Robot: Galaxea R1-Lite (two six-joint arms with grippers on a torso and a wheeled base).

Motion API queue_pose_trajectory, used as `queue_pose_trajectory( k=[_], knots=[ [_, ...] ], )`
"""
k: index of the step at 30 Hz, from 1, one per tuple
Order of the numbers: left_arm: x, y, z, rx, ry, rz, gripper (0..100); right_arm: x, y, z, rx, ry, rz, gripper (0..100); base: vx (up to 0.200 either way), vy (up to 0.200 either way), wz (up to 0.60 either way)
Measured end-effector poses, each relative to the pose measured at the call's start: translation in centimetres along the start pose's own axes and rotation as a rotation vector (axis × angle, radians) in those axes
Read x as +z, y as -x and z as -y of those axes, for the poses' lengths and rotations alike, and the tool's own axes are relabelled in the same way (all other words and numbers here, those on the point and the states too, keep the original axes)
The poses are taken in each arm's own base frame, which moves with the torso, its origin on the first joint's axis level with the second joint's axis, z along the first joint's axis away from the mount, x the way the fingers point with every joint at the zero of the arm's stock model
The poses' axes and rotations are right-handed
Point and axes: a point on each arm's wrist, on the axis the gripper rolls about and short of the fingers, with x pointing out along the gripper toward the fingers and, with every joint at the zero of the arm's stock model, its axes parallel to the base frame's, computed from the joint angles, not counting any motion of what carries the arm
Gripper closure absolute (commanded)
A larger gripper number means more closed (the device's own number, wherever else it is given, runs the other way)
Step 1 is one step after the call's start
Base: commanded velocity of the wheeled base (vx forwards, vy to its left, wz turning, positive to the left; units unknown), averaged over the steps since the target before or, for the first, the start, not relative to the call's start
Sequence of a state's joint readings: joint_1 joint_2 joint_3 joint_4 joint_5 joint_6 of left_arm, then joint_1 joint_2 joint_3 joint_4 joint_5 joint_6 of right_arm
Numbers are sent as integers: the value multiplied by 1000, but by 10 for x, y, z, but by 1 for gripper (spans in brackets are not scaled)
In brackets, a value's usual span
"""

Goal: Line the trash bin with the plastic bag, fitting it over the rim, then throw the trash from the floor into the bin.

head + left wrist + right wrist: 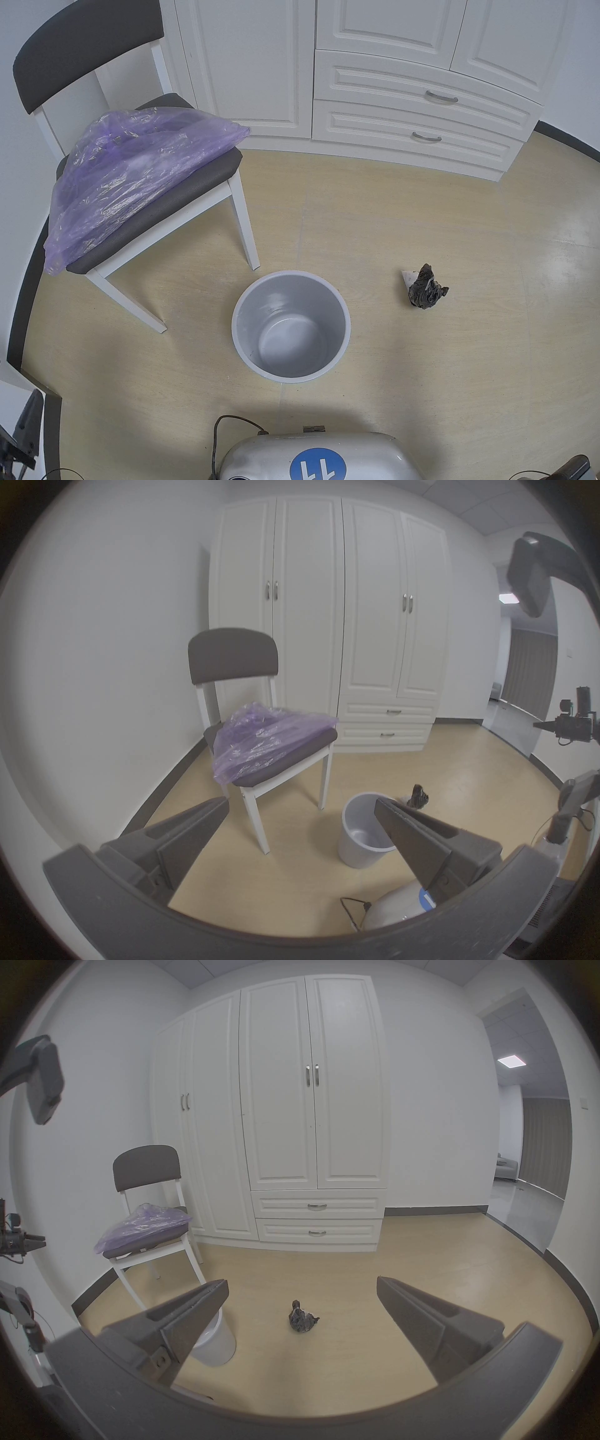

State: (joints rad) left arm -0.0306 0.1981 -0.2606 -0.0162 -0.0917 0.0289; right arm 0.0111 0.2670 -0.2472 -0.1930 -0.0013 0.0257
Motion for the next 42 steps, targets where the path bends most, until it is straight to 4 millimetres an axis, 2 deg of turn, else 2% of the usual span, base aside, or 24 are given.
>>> queue_pose_trajectory(
  k=[4,8,12,17,21,28,35,38,42],
  knots=[
    [19,-23,-3,22,-4,-70,0,18,-22,0,1,0,-8,0,0,0,0],
    [33,-53,-8,95,-20,-107,0,39,-53,-2,5,-6,-3,0,0,0,0],
    [39,-75,-16,190,-42,-140,0,53,-83,-6,-5,-28,10,0,0,0,0],
    [44,-90,-26,301,-80,-167,0,68,-116,-20,-116,-70,37,0,0,0,0],
    [49,-100,-34,356,-122,-186,0,70,-140,-41,-91,-98,20,0,0,0,0],
    [46,-115,-44,383,-217,-260,0,64,-161,-74,22,-163,-33,0,0,0,0],
    [40,-125,-50,385,-207,-312,0,72,-173,-108,106,-323,-50,0,0,0,0],
    [36,-137,-57,397,-175,-325,0,68,-178,-126,119,-345,-80,0,0,0,0],
    [32,-153,-68,421,-149,-305,0,63,-181,-135,125,-341,-103,0,0,0,0]
  ],
)
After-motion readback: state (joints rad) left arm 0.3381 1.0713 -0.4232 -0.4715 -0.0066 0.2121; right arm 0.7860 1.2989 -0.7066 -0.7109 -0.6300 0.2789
